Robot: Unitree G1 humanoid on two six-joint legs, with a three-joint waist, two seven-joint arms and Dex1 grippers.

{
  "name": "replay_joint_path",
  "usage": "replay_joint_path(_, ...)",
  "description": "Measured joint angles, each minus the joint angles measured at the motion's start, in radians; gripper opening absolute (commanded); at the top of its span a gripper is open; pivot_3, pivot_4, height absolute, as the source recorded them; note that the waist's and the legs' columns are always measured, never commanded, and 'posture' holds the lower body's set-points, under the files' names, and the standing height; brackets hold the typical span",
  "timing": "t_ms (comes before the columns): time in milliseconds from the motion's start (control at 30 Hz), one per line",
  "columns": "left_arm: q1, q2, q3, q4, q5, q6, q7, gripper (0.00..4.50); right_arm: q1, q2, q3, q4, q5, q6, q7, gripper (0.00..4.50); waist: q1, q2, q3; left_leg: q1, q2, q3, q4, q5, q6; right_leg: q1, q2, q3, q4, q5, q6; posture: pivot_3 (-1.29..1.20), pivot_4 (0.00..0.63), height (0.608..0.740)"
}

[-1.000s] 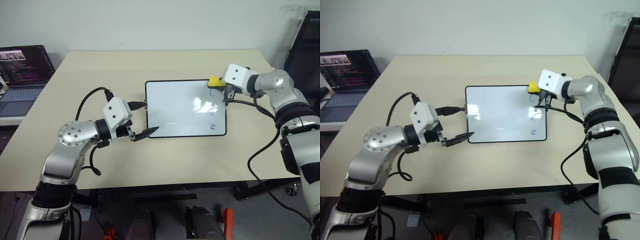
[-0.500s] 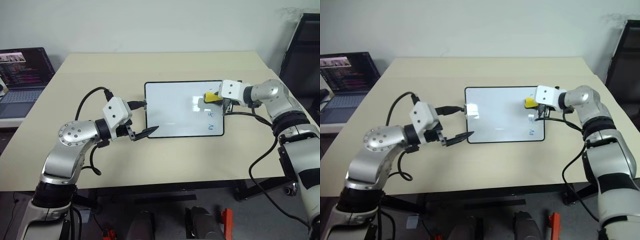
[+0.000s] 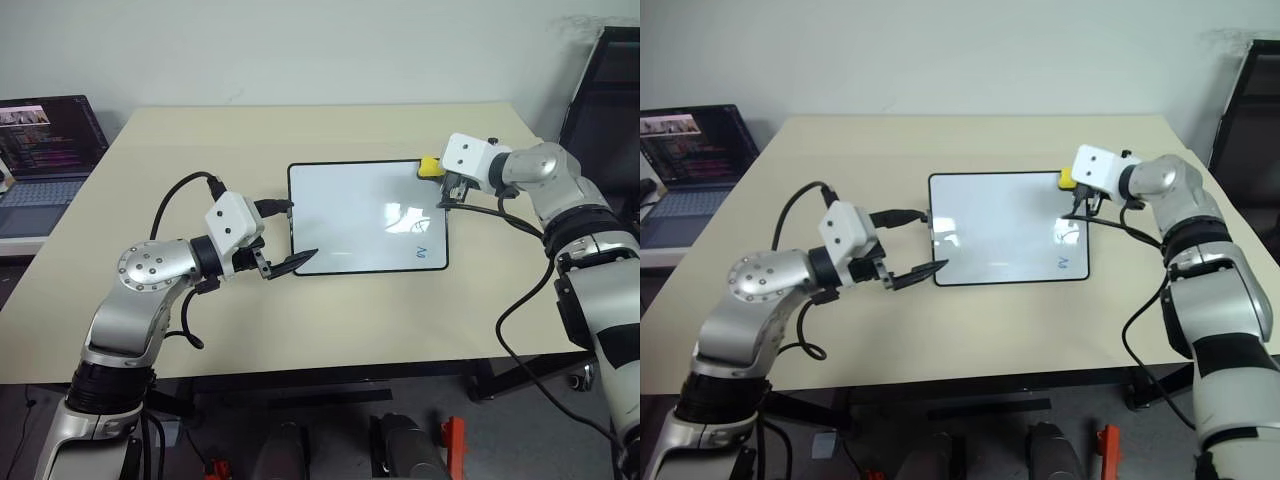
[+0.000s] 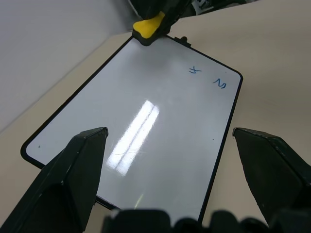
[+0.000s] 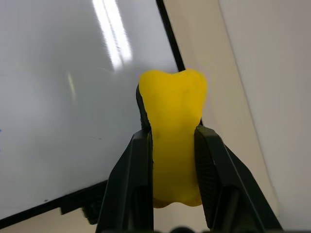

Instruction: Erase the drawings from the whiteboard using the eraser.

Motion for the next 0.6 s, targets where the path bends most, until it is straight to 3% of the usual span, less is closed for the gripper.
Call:
replay_joint_path(100, 0.0, -0.001, 0.0, 0.0, 0.001, 0.0, 0.0, 4.5, -0.004, 0.0, 0.0, 0.0, -0.001, 0.0, -0.001, 0.83, 0.0, 0.0, 0.0, -0.005, 0.0, 0.0, 0.0, 0.0, 0.0, -0.006, 0.001, 0.0, 0.001, 0.001, 0.001, 0.0, 0.15, 0.74)
replay_joint_path(600, 0.001, -0.002, 0.0, 0.017, 0.022, -0.005, 0.016, 4.5, 0.1, 0.007, -0.003, -0.123, 0.037, -0.037, 0.178, 0.83, -0.007, -0.001, 0.0, -0.003, 0.004, 0.002, 0.0, 0.0, 0.0, -0.006, 0.005, 0.002, 0.002, 0.0, 0.002, 0.0, 0.15, 0.74)
